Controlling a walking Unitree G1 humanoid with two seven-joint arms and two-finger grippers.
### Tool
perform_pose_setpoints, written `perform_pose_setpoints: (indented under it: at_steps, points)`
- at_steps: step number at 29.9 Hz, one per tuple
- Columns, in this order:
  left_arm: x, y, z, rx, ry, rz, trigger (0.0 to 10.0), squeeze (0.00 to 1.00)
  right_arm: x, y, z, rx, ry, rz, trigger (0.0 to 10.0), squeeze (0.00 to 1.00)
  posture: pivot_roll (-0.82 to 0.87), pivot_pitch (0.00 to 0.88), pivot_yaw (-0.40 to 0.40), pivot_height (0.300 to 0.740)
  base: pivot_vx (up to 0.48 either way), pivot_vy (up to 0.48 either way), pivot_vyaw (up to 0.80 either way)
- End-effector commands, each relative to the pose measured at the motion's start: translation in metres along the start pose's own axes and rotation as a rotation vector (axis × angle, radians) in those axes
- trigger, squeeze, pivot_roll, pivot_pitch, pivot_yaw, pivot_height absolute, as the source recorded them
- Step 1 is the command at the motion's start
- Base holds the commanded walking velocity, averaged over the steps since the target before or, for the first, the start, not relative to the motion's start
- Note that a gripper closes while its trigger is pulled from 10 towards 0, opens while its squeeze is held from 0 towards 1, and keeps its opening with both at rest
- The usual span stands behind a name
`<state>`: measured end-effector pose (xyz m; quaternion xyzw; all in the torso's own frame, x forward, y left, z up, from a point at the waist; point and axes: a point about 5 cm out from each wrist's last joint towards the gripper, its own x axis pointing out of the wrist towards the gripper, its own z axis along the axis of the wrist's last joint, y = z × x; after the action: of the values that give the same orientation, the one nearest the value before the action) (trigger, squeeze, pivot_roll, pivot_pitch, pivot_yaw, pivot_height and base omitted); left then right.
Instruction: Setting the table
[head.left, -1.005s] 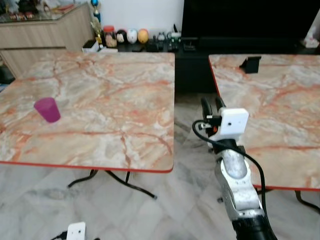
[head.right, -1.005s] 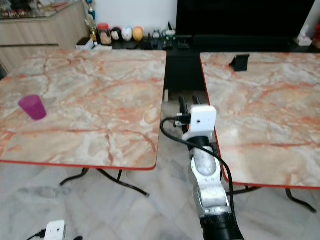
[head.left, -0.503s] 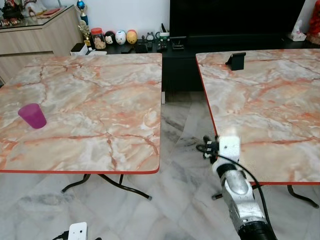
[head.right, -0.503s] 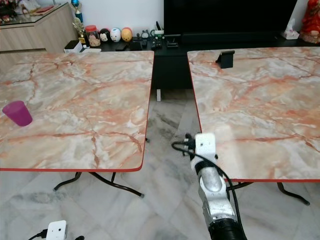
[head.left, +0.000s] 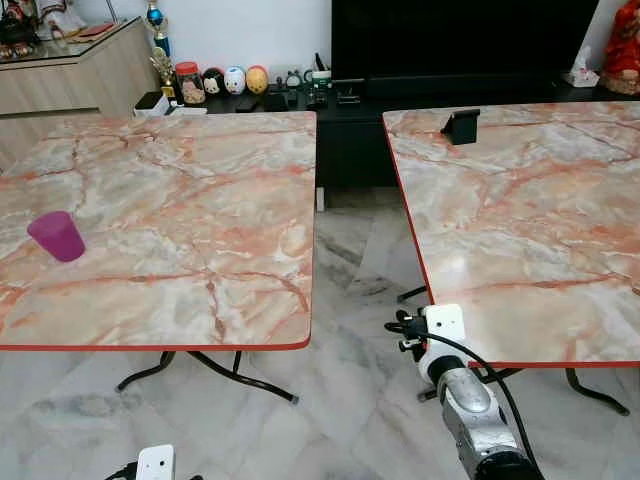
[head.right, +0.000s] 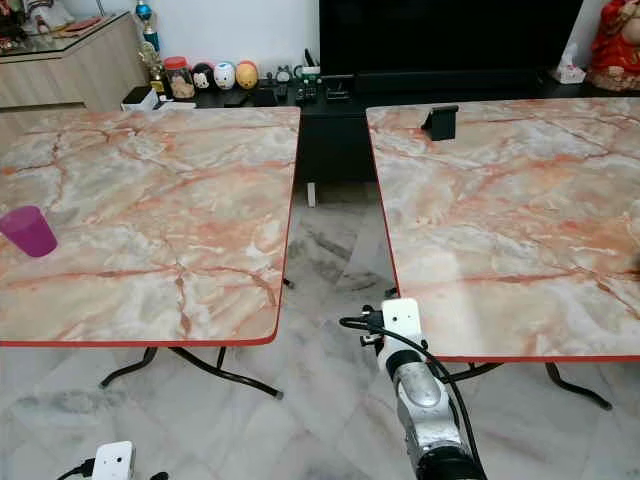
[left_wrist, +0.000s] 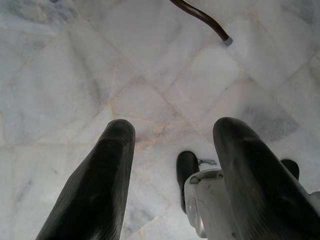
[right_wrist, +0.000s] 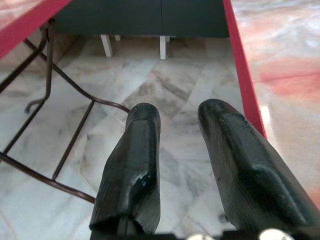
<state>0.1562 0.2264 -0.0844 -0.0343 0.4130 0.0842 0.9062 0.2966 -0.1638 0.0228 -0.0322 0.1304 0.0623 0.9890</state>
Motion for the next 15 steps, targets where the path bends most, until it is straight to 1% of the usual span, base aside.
perform_pose_setpoints:
  at_steps: [1,2,6,7,8,9,12,14,15]
  points:
    - [-0.002,0.003,-0.004,0.003,0.016,0.007,10.0,0.00,0.001,0.000,0.004,0.052,-0.040,-0.004,10.0,0.00,-0.09,0.000,0.065,0.740,0.000,0.000,0.00]
    - [-0.002,0.003,-0.005,0.003,0.016,0.007,10.0,0.00,0.002,0.000,0.008,0.058,-0.063,-0.003,10.0,0.00,-0.09,0.000,0.065,0.740,0.000,0.000,0.00]
    - [-0.002,0.002,-0.005,0.004,0.016,0.005,10.0,0.00,0.004,0.001,0.020,0.036,-0.144,0.020,10.0,0.00,-0.09,0.000,0.063,0.740,0.000,0.000,0.00]
    - [-0.002,0.002,-0.005,0.004,0.015,0.004,10.0,0.00,0.004,0.003,0.025,0.030,-0.180,0.037,10.0,0.00,-0.09,0.000,0.062,0.740,0.000,0.000,0.00]
    - [-0.002,0.002,-0.005,0.004,0.015,0.004,10.0,0.00,0.004,0.003,0.025,0.030,-0.180,0.037,10.0,0.00,-0.09,0.000,0.062,0.740,0.000,0.000,0.00]
    - [-0.002,0.002,-0.005,0.004,0.015,0.003,10.0,0.00,0.004,0.005,0.028,0.029,-0.196,0.059,10.0,0.00,-0.09,0.000,0.061,0.740,0.000,0.000,0.00]
    - [-0.002,0.002,-0.005,0.003,0.015,0.002,10.0,0.00,0.005,0.012,0.028,0.012,-0.193,0.124,10.0,0.00,-0.09,0.000,0.061,0.740,0.000,0.000,0.00]
    - [-0.002,0.002,-0.005,0.003,0.015,0.002,10.0,0.00,0.005,0.014,0.026,0.019,-0.189,0.146,10.0,0.00,-0.09,0.000,0.061,0.740,0.000,0.000,0.00]
    - [-0.002,0.002,-0.005,0.002,0.015,0.002,10.0,0.00,0.005,0.017,0.024,0.033,-0.173,0.184,10.0,0.00,-0.09,0.000,0.060,0.740,0.000,0.000,0.00]
